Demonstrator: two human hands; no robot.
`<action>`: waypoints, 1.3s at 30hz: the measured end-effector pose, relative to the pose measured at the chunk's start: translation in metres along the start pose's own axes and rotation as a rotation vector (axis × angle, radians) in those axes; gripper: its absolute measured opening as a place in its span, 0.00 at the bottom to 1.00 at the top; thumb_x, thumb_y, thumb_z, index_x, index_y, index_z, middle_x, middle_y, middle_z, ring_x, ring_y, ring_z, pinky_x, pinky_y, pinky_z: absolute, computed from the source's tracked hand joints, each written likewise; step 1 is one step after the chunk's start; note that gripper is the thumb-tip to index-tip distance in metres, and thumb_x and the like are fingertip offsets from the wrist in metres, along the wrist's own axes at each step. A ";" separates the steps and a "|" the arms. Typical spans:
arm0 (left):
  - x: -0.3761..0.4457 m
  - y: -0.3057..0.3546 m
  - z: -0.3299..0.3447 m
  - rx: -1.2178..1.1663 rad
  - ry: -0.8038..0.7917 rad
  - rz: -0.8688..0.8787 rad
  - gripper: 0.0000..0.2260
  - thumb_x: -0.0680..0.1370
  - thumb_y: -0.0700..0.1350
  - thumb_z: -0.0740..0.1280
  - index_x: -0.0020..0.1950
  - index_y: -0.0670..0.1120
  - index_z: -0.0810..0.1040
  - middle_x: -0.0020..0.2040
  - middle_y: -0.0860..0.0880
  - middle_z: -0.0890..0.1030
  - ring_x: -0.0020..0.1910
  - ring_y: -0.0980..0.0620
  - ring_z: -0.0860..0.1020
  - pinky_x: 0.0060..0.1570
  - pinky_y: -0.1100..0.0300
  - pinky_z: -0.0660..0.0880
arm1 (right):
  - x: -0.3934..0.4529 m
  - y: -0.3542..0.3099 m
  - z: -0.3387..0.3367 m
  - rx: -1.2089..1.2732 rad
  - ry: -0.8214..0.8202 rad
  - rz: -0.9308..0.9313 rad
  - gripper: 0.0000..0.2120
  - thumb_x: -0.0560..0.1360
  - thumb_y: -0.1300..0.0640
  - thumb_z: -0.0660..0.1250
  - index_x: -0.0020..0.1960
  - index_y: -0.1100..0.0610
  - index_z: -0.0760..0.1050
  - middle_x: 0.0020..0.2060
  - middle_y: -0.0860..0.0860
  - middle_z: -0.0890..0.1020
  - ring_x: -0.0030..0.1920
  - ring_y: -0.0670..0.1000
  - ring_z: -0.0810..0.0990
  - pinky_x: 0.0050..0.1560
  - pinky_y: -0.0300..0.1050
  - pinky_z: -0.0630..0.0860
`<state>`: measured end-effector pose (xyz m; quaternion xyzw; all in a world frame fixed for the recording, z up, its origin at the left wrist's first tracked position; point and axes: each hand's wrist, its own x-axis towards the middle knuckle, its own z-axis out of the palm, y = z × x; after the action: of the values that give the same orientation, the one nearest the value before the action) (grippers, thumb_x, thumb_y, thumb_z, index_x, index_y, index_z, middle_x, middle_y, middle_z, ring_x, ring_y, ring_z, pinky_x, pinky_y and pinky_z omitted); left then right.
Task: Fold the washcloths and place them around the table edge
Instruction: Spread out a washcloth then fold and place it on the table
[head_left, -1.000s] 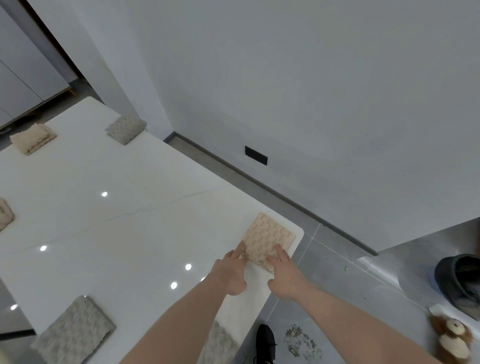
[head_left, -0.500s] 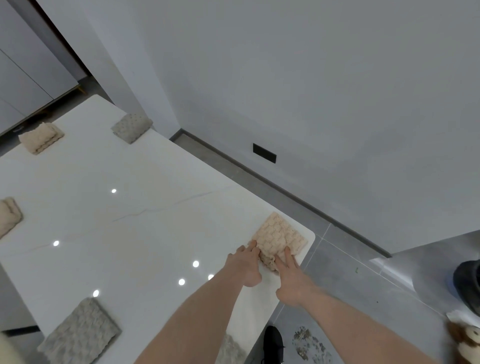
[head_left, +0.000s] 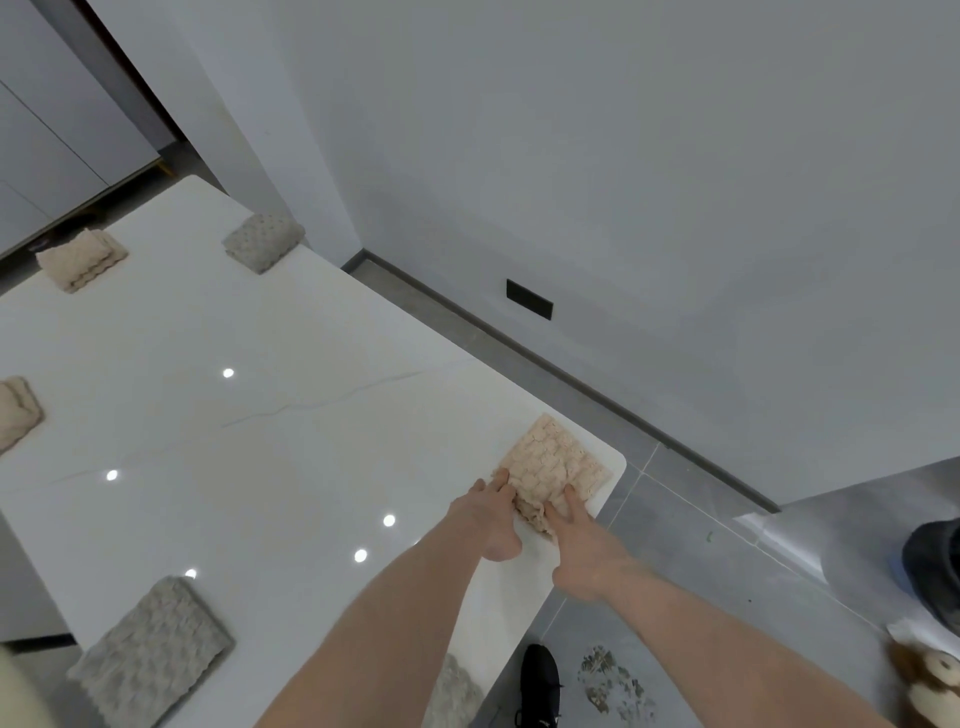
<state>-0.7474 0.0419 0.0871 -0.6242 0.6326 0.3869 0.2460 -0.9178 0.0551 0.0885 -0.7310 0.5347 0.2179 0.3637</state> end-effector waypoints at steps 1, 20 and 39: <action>0.000 0.000 0.001 0.000 0.004 -0.001 0.39 0.75 0.45 0.62 0.83 0.48 0.48 0.83 0.55 0.41 0.82 0.47 0.46 0.77 0.47 0.60 | 0.000 -0.002 -0.001 -0.006 -0.001 0.002 0.45 0.73 0.62 0.62 0.82 0.50 0.41 0.79 0.50 0.32 0.78 0.54 0.60 0.57 0.42 0.73; -0.059 -0.039 0.013 -0.046 0.126 0.051 0.37 0.76 0.46 0.63 0.83 0.52 0.51 0.83 0.57 0.40 0.82 0.45 0.44 0.75 0.47 0.63 | -0.003 -0.031 -0.027 -0.047 0.130 0.079 0.31 0.73 0.58 0.60 0.75 0.50 0.64 0.79 0.53 0.52 0.76 0.56 0.58 0.70 0.53 0.69; -0.217 -0.169 0.221 -0.059 0.122 0.171 0.29 0.75 0.48 0.65 0.77 0.51 0.65 0.81 0.49 0.55 0.78 0.43 0.59 0.72 0.49 0.65 | -0.167 -0.154 0.215 0.280 0.187 0.053 0.35 0.72 0.60 0.62 0.77 0.48 0.60 0.79 0.50 0.52 0.74 0.53 0.65 0.66 0.43 0.70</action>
<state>-0.5981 0.3607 0.1004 -0.5975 0.6855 0.3862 0.1544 -0.8131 0.3489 0.1150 -0.6757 0.6107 0.0817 0.4047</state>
